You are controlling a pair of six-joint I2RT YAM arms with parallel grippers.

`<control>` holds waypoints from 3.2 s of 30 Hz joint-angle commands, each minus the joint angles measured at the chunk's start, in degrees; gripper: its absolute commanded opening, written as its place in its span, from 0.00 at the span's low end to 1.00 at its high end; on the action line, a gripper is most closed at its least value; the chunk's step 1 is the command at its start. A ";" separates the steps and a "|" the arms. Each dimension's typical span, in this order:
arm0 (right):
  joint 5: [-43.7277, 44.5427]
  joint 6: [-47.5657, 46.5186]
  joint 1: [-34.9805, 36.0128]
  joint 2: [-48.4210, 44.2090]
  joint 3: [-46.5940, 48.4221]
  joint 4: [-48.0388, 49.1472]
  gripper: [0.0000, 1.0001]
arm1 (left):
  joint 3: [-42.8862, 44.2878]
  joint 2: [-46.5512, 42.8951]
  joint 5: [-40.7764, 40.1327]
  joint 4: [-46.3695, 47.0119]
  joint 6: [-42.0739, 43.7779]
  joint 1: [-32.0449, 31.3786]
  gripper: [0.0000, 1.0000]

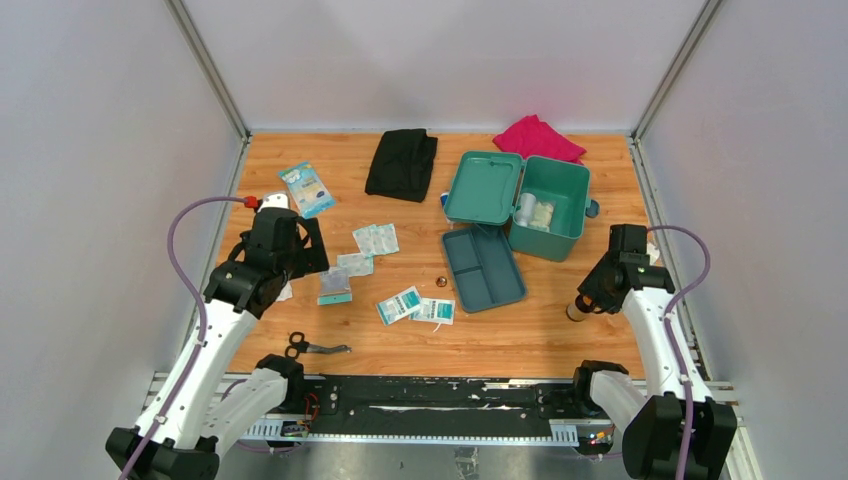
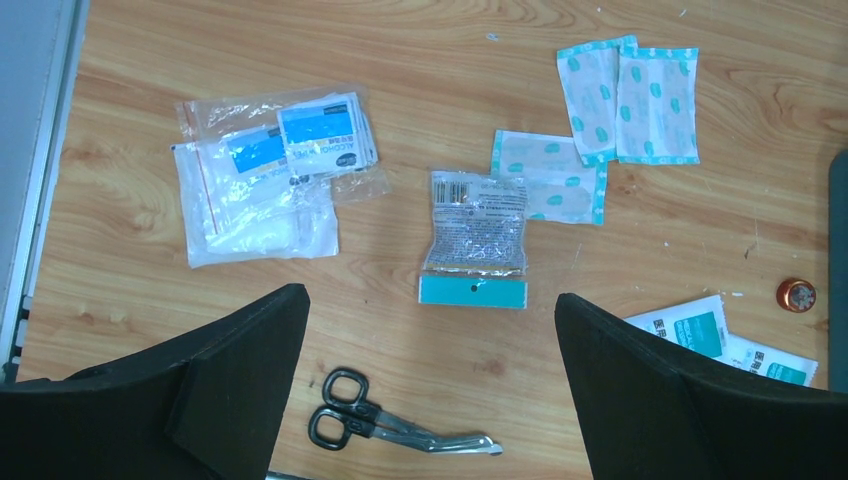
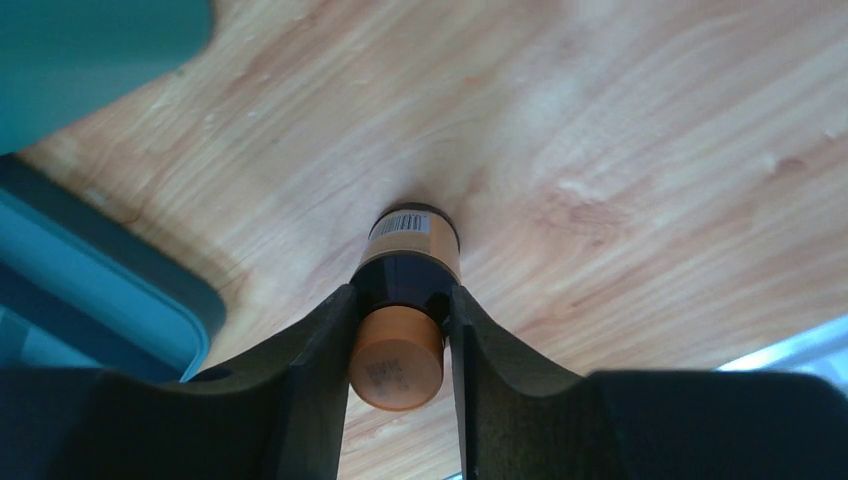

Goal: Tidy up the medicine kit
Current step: Move the pill bottle to the center of the board, then pick up the pill bottle at the center of the board.

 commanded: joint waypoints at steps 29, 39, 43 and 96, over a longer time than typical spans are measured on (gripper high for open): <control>-22.07 -17.49 21.83 14.38 14.52 -8.98 0.34 | -0.88 -0.51 -0.58 1.67 0.21 -0.32 1.00; -17.79 -19.57 41.19 25.88 21.72 -13.40 0.31 | -0.88 -1.21 -0.75 1.75 0.30 -0.32 1.00; -17.70 -20.16 49.09 30.56 24.19 -12.58 0.33 | -0.88 -1.55 -0.82 1.84 0.21 -0.32 1.00; -11.78 -8.27 65.09 40.77 19.95 6.68 0.56 | -1.23 -2.55 -0.85 2.10 -0.14 -0.32 1.00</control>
